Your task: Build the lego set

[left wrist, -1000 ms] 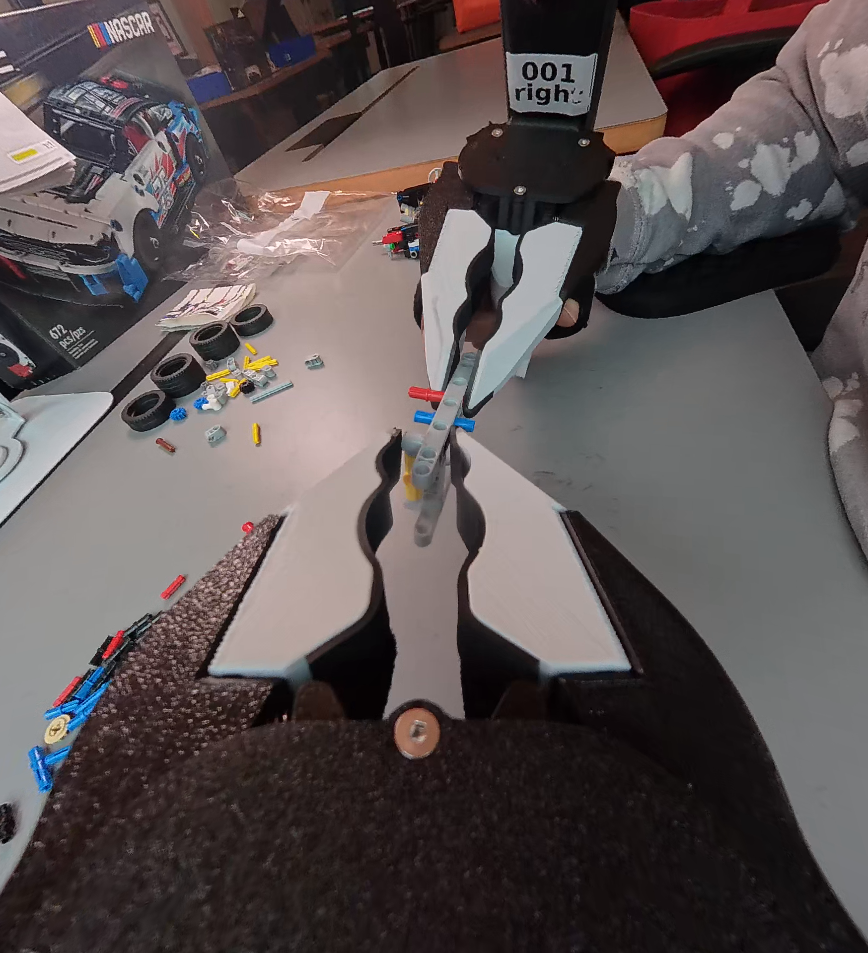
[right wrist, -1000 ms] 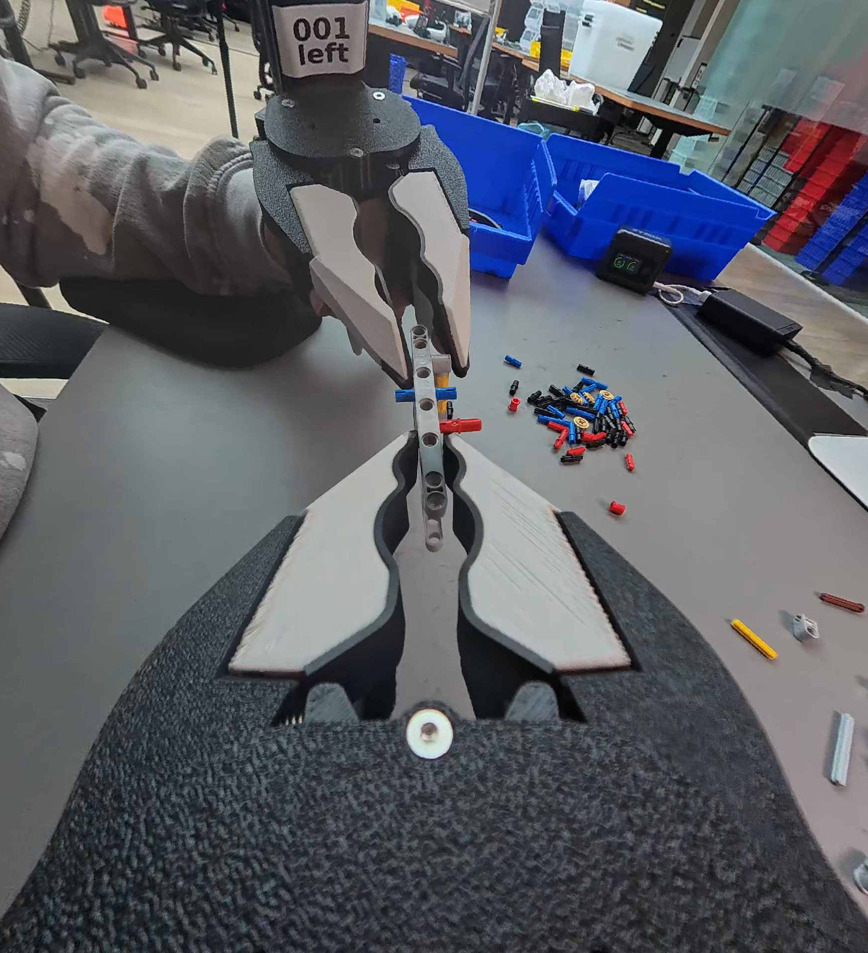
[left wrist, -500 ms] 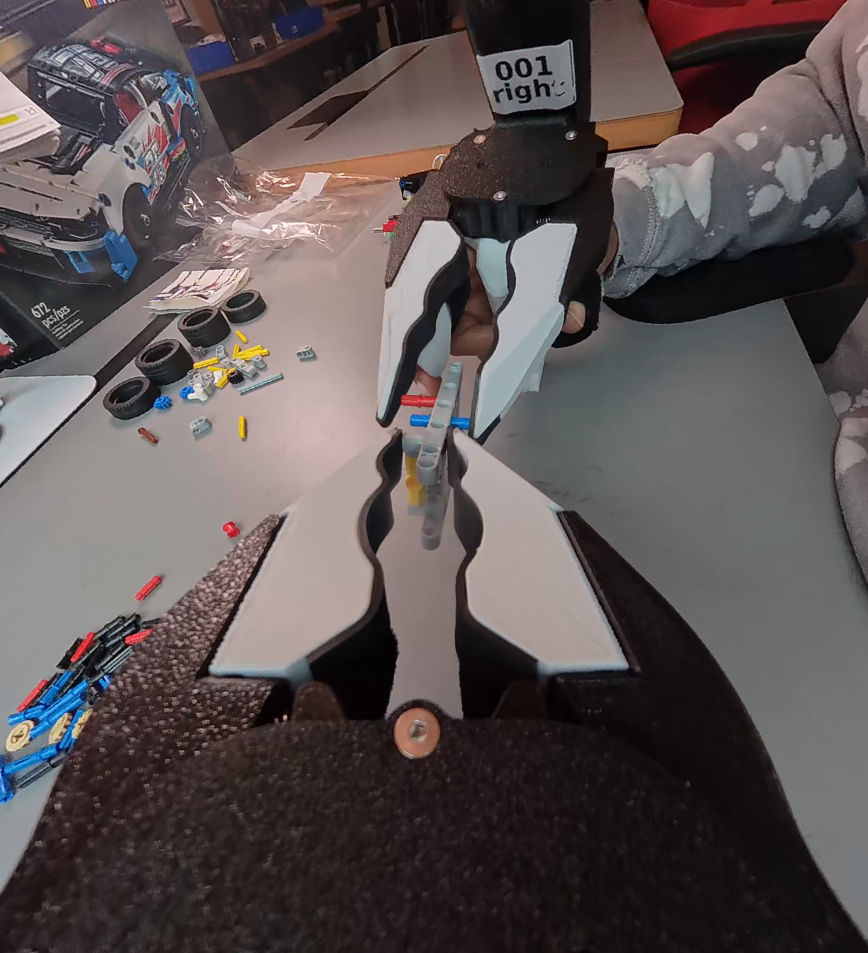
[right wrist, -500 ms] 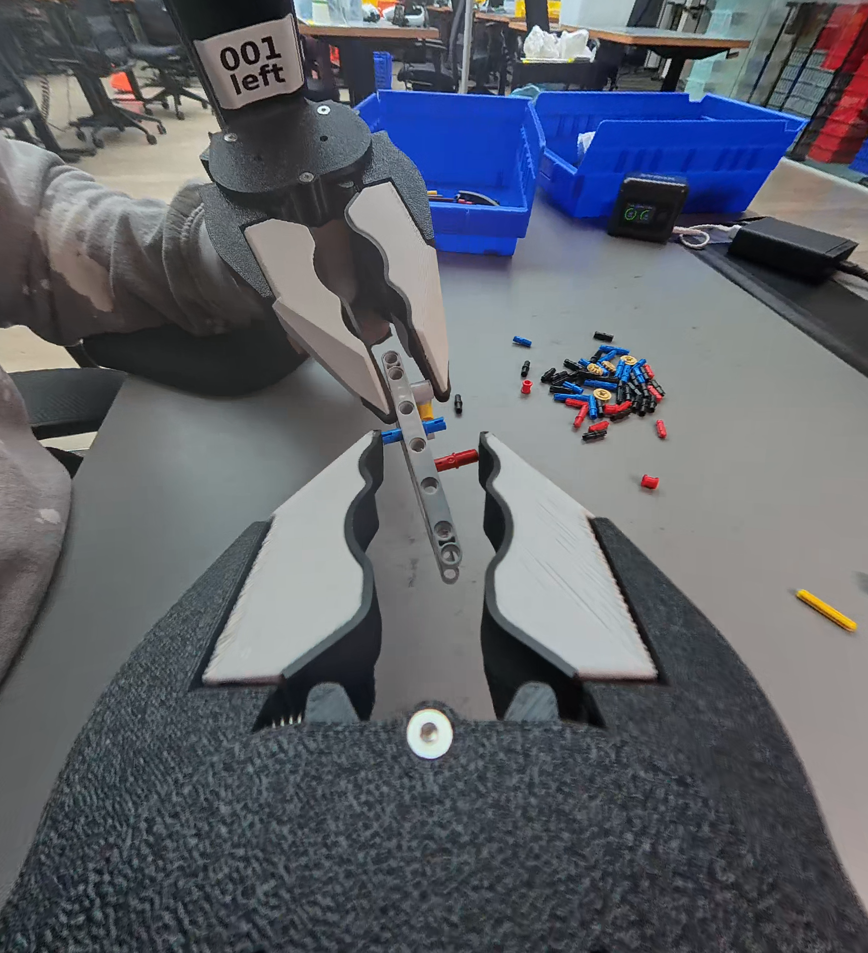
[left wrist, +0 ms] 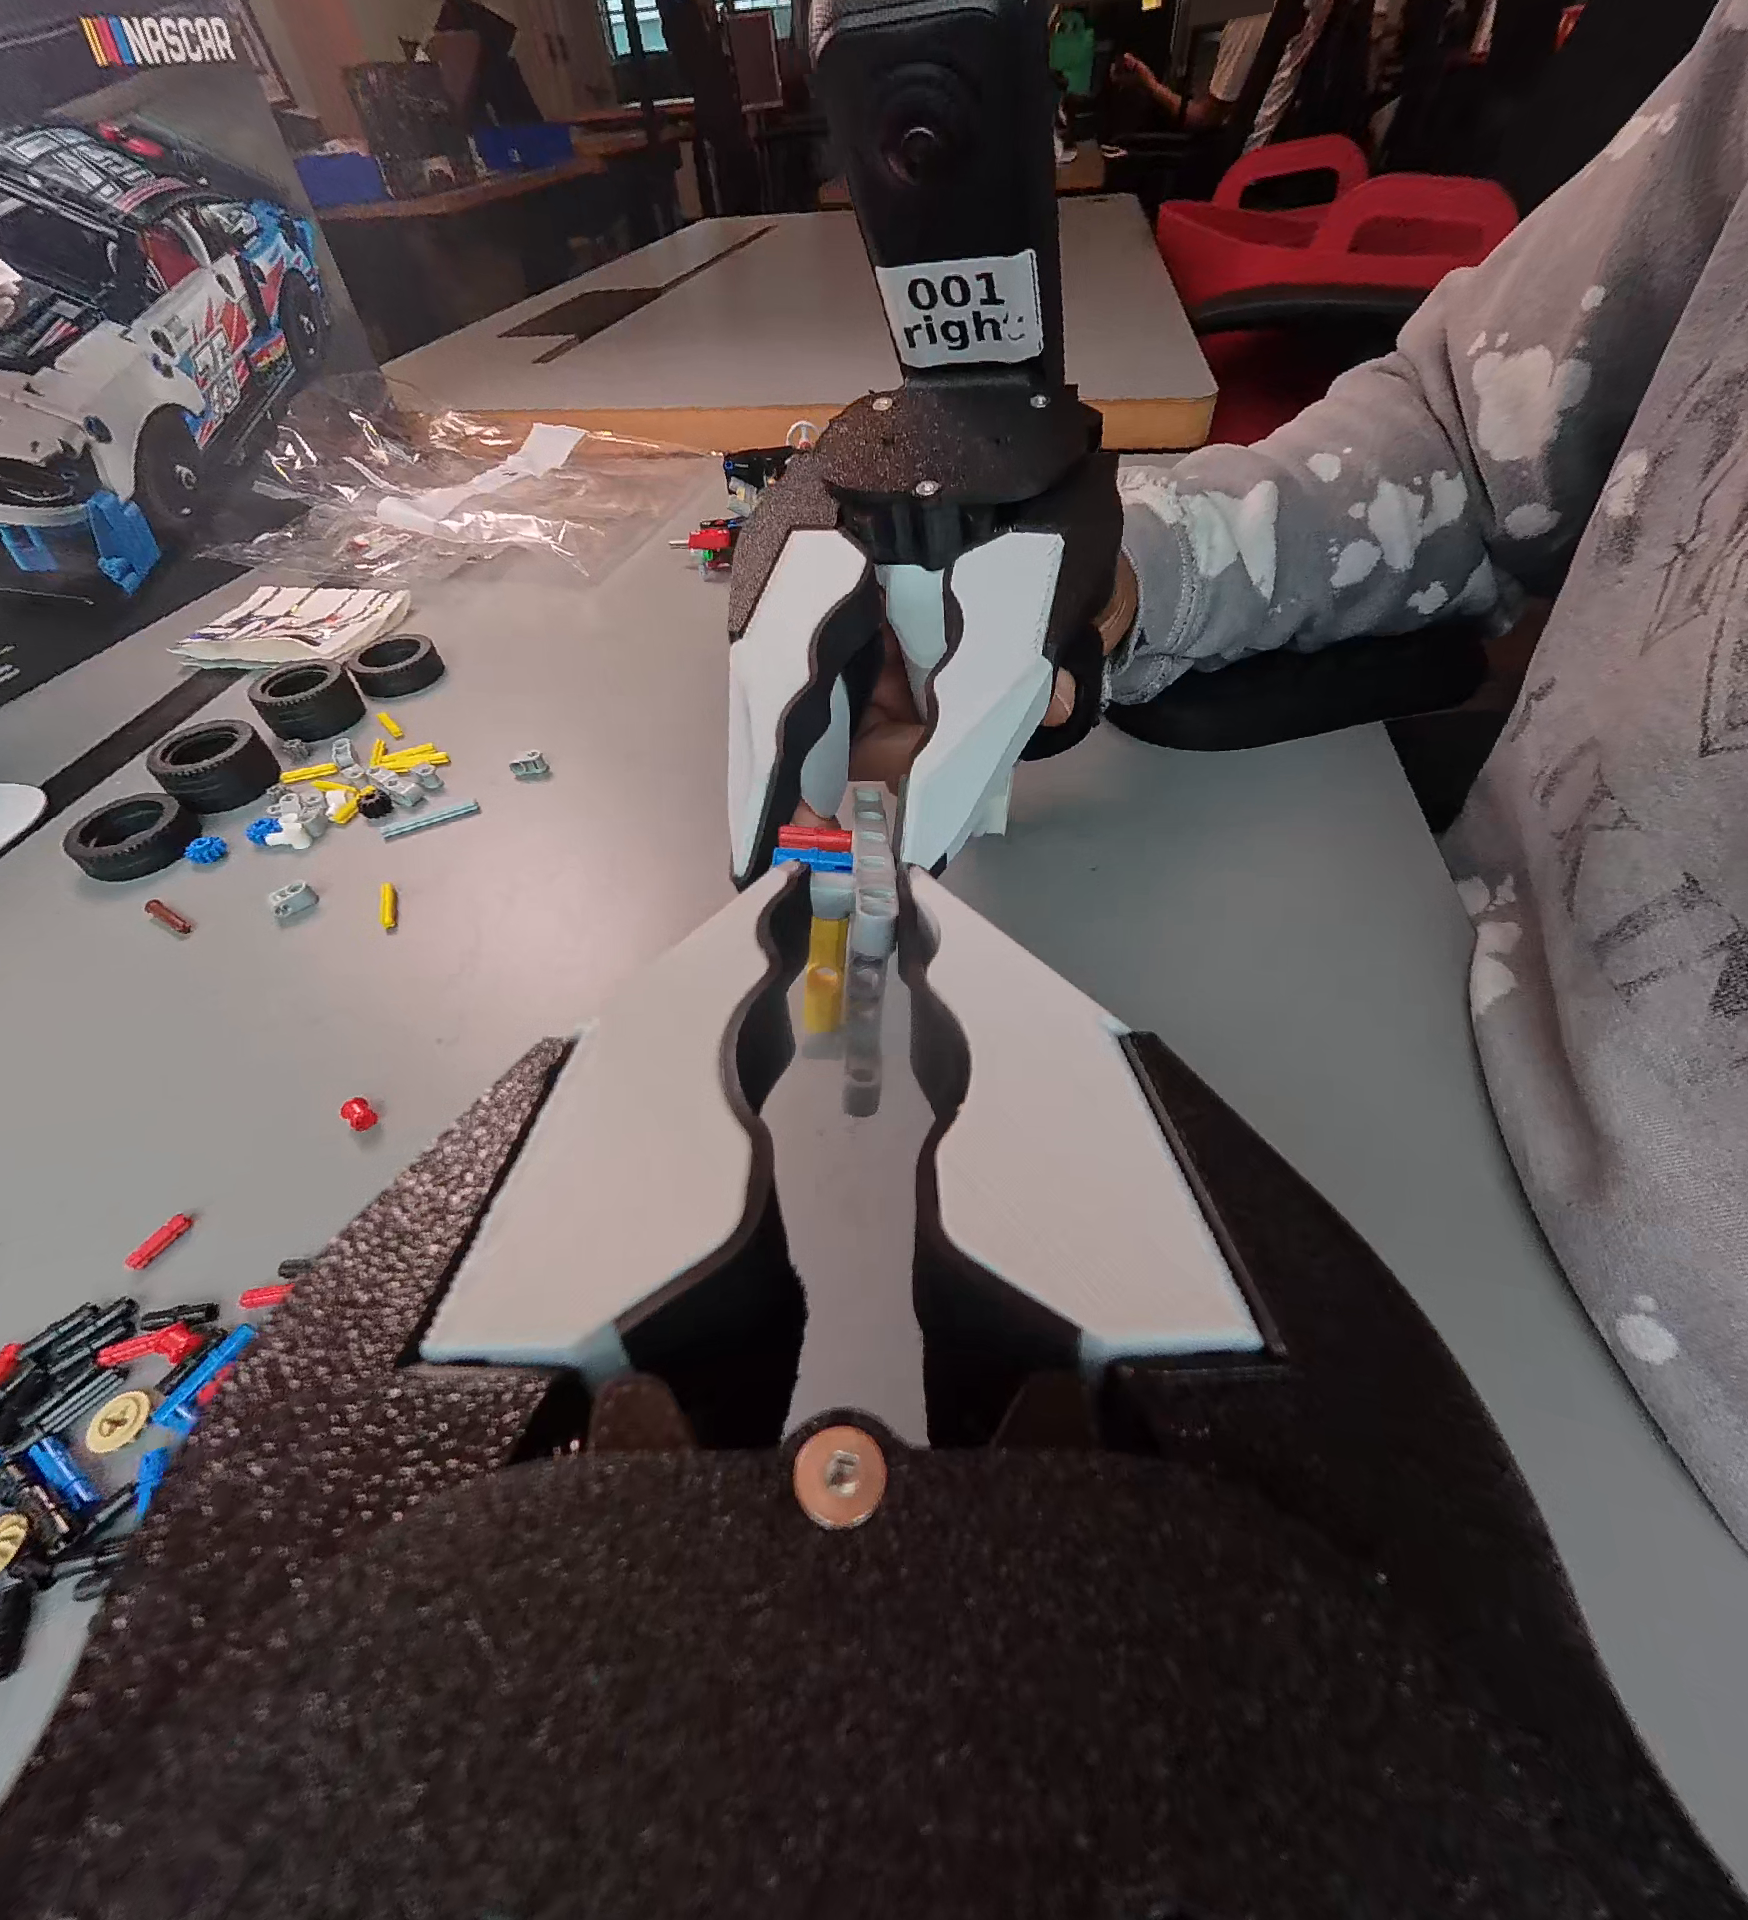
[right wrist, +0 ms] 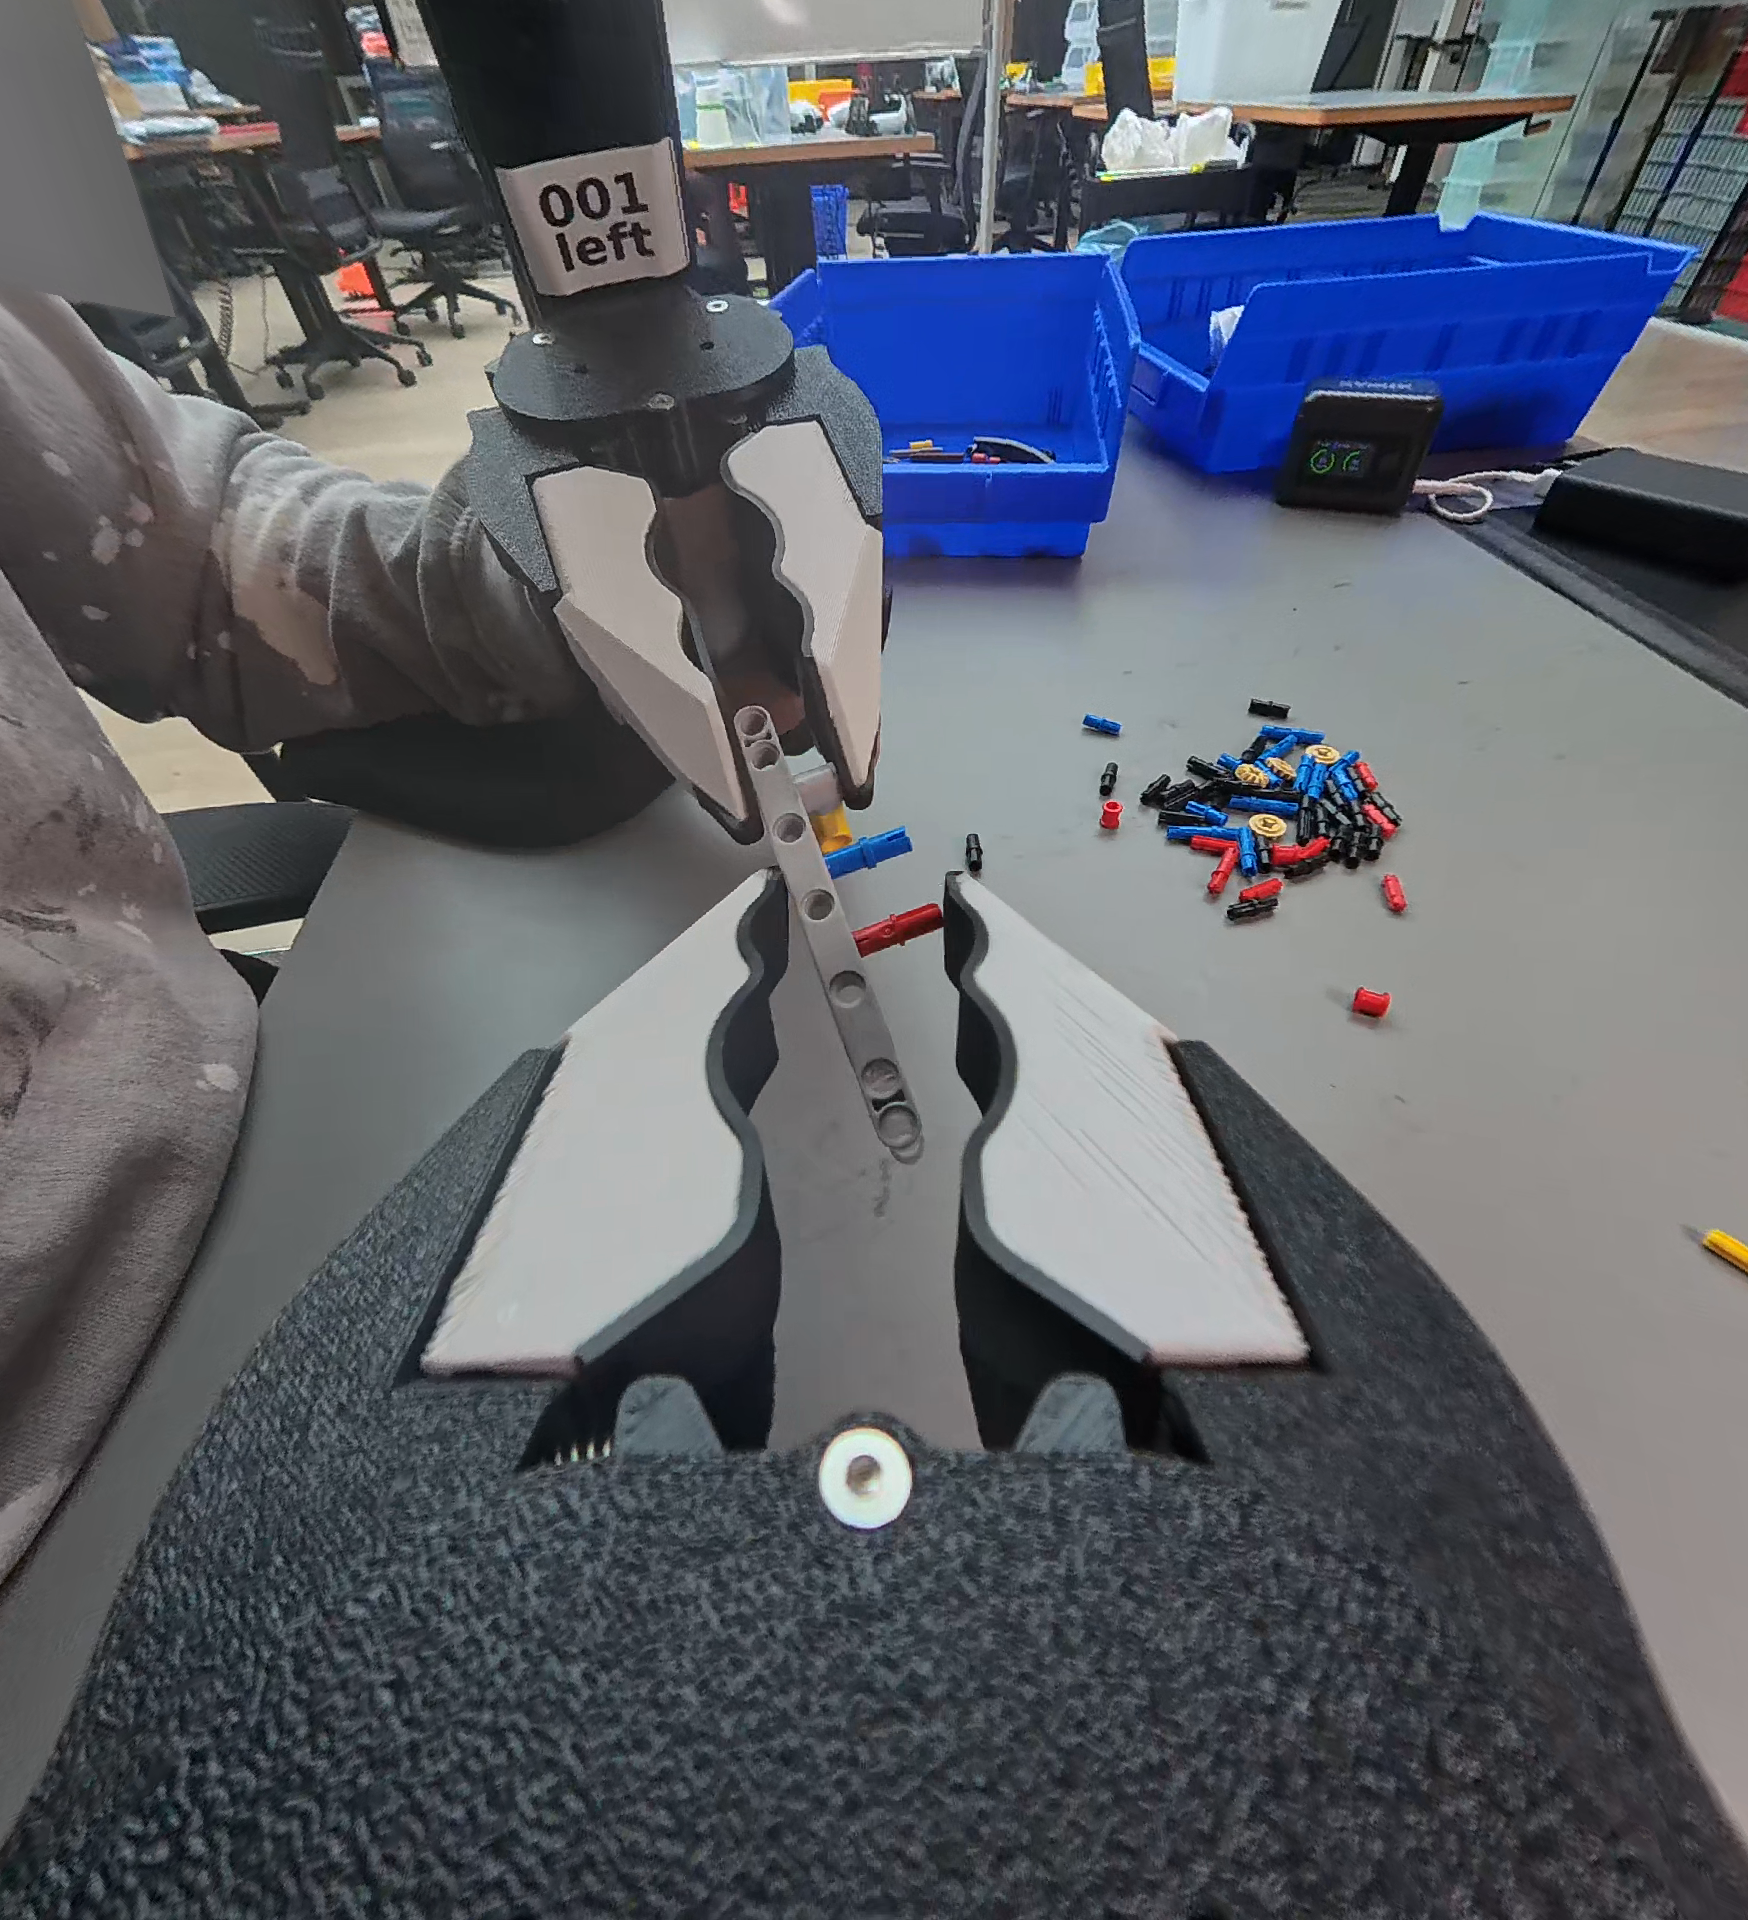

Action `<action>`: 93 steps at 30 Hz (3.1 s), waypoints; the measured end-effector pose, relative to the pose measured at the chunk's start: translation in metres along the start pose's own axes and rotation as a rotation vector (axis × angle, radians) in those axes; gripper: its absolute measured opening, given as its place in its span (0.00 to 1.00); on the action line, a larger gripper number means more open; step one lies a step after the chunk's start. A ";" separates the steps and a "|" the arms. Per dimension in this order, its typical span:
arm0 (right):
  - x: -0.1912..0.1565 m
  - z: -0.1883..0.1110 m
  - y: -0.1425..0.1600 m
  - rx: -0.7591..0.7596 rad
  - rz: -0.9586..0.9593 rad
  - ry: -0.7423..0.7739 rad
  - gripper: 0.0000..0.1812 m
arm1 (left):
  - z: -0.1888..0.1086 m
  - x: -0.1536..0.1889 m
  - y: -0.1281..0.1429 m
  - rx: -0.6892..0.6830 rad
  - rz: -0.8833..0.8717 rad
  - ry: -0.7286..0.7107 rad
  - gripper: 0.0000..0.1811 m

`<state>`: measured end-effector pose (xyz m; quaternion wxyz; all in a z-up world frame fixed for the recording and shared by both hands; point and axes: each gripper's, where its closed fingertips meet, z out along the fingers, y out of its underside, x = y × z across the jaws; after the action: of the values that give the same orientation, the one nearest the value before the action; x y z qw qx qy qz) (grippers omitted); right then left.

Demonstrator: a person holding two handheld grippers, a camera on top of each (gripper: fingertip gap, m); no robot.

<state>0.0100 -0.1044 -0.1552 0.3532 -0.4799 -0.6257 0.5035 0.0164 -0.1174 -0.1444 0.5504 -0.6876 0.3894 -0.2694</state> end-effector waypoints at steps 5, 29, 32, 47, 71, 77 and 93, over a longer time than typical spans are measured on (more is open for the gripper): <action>0.003 0.001 0.002 -0.002 0.026 0.002 0.21 | -0.001 0.002 0.000 0.008 -0.010 0.018 0.09; -0.006 -0.017 -0.014 0.161 0.768 -0.473 0.02 | -0.002 0.012 -0.007 0.018 0.345 -0.056 0.09; -0.007 -0.015 -0.013 0.163 0.822 -0.499 0.02 | -0.004 0.013 -0.006 0.013 0.343 -0.041 0.09; 0.005 -0.025 -0.038 0.320 0.888 -0.552 0.01 | -0.007 0.060 0.000 -0.016 0.281 0.256 0.08; -0.006 -0.002 -0.018 0.167 0.248 -0.171 0.03 | 0.021 -0.002 0.000 0.035 -0.251 0.102 0.10; 0.014 -0.008 -0.007 0.049 0.176 -0.054 0.18 | 0.011 -0.038 0.016 -0.051 -0.214 -0.072 0.02; 0.011 -0.022 0.074 -0.480 -0.214 -0.006 0.00 | 0.002 -0.061 0.051 -0.223 -0.166 -0.196 0.23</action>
<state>0.0452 -0.0850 -0.2218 0.2786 -0.4797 -0.7753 0.3020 -0.0278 -0.0700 -0.1904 0.4820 -0.7972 0.3033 -0.2004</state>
